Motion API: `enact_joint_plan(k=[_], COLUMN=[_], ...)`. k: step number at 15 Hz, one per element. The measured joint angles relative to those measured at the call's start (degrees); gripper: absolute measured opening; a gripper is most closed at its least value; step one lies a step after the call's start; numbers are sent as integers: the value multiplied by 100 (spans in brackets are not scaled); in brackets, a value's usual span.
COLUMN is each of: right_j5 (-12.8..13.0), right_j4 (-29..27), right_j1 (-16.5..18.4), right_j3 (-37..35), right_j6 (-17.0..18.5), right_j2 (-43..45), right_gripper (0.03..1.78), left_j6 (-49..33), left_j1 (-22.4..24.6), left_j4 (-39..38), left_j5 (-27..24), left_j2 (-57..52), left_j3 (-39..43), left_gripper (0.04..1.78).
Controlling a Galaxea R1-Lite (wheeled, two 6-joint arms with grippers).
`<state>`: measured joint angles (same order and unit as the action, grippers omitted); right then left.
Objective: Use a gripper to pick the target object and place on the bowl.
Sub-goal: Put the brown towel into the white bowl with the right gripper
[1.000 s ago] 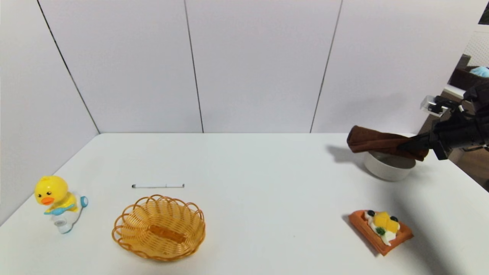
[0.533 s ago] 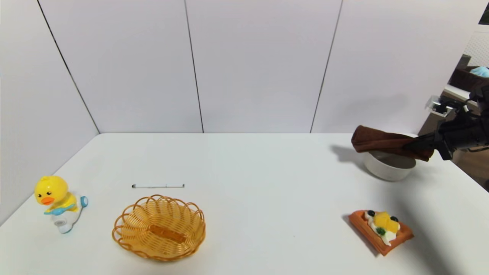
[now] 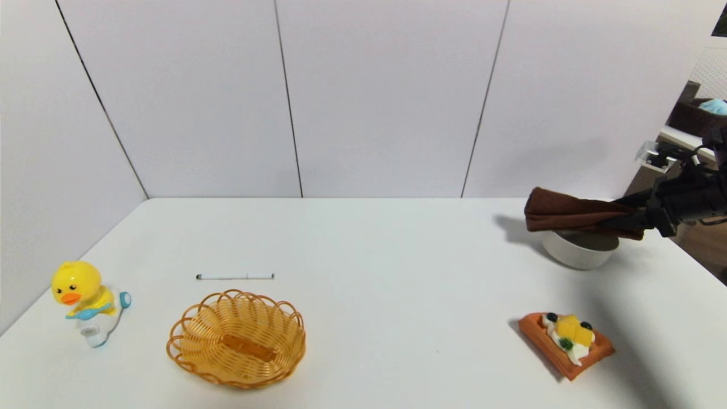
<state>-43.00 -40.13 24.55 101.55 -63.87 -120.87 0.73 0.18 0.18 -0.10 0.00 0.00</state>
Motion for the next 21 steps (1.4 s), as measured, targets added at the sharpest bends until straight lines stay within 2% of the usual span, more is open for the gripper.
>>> enact_joint_plan(k=[4, 8, 17, 21], right_j5=[0, -2, -49, -46], right_j4=[-7, -9, -291, -267], right_j1=[59, 194, 621, 1091], right_j3=[82, 93, -41, -497], right_j6=[22, 9, 45, 350], right_j2=[54, 218, 1109, 1833], right_gripper=[126, 144, 163, 166], left_j6=[1, 1, 4, 1], left_j1=[0, 0, 0, 0], left_j4=[-2, 0, 0, -2], left_j5=[0, 0, 0, 0], left_j2=[0, 0, 0, 0], left_j3=[0, 0, 0, 0], left_gripper=[169, 169, 169, 169])
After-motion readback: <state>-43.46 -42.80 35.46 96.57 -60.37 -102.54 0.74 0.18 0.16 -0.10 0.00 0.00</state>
